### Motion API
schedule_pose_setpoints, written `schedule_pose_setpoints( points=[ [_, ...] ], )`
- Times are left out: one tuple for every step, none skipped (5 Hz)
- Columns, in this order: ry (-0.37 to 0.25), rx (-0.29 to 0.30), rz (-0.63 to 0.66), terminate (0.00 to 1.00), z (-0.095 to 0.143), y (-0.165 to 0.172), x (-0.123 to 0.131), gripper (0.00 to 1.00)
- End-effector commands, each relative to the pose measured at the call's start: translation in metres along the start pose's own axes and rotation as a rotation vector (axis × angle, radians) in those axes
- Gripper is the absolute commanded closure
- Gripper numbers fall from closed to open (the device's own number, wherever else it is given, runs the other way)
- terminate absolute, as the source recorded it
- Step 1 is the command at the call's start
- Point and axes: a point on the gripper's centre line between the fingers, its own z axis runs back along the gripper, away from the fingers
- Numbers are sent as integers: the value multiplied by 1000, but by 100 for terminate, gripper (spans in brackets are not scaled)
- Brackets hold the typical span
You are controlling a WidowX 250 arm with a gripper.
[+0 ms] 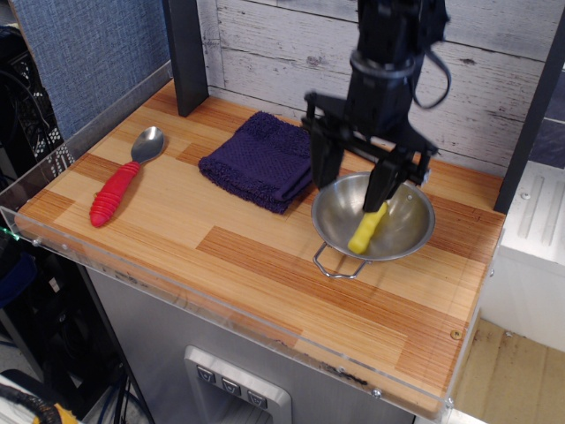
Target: Place the french fry in the bowl
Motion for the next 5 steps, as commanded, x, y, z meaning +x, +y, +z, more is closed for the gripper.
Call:
schedule_pose_setpoints(
  points=[
    [-183,26,197,0,100,34,-30,0],
    [-116,-3,268,0,125,45,-43,0],
    [-98,-28,259,0,127,45,-44,0],
    [-98,-28,259,0,127,45,-44,0],
    [-98,-28,259,100,127,45,-44,0]
  ],
)
